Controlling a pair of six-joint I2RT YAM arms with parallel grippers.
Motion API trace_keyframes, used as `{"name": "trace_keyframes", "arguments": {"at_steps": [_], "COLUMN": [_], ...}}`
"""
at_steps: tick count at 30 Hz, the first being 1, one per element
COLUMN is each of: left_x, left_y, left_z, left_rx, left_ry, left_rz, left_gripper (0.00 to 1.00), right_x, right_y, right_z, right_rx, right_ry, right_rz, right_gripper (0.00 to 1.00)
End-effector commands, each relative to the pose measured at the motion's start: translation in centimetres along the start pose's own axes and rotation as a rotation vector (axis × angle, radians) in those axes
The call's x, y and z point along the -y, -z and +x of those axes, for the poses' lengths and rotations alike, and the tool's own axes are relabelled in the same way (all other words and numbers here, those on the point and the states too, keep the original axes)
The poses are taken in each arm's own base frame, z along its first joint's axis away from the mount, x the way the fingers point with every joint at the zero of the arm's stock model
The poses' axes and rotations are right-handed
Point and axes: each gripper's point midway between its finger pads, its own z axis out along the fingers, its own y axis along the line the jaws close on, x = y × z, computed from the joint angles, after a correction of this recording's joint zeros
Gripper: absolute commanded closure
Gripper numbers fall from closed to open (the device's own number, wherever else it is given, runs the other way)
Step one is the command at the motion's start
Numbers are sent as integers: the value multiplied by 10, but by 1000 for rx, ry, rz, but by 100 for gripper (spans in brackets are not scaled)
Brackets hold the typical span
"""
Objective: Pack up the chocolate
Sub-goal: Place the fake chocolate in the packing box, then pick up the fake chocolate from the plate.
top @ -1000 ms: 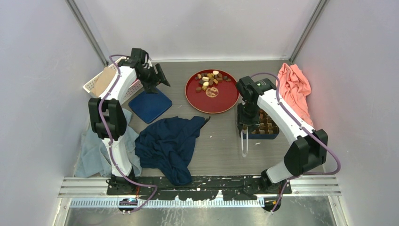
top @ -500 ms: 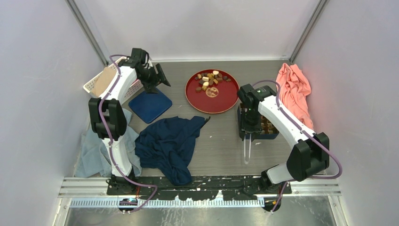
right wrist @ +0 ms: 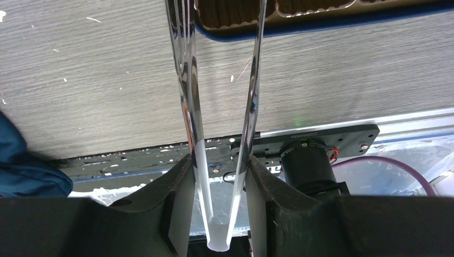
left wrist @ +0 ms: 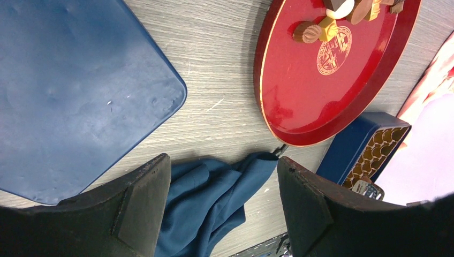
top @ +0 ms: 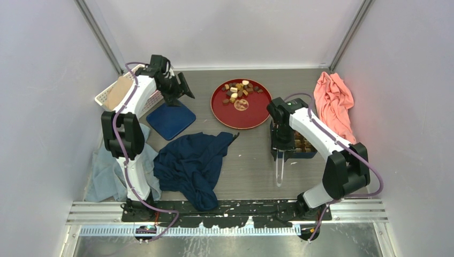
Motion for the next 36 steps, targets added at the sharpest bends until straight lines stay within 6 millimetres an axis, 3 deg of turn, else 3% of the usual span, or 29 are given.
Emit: {"name": "trace_keyframes", "arguments": {"at_steps": [1, 12, 20, 27, 30, 36], "left_x": [12, 13, 14, 15, 15, 15], "left_y": [10, 6, 5, 3, 3, 2], "left_z": [-11, -10, -12, -14, -15, -16], "left_rx": [45, 32, 35, 35, 37, 39], "left_ry": [-32, -20, -21, -16, -17, -15], "left_rz": [23, 34, 36, 41, 41, 40], "left_gripper": [27, 27, 27, 27, 27, 27], "right_x": [1, 0, 1, 1, 0, -19], "right_y": [-3, -14, -14, -11, 1, 45], "right_z": [-8, -12, -13, -15, -21, -55], "right_rx": [14, 7, -1, 6, 43, 178], "right_ry": [-8, -6, 3, 15, 20, 45], "right_rz": [21, 31, 45, 48, 36, -23], "right_gripper": [82, 72, 54, 52, 55, 61]}}
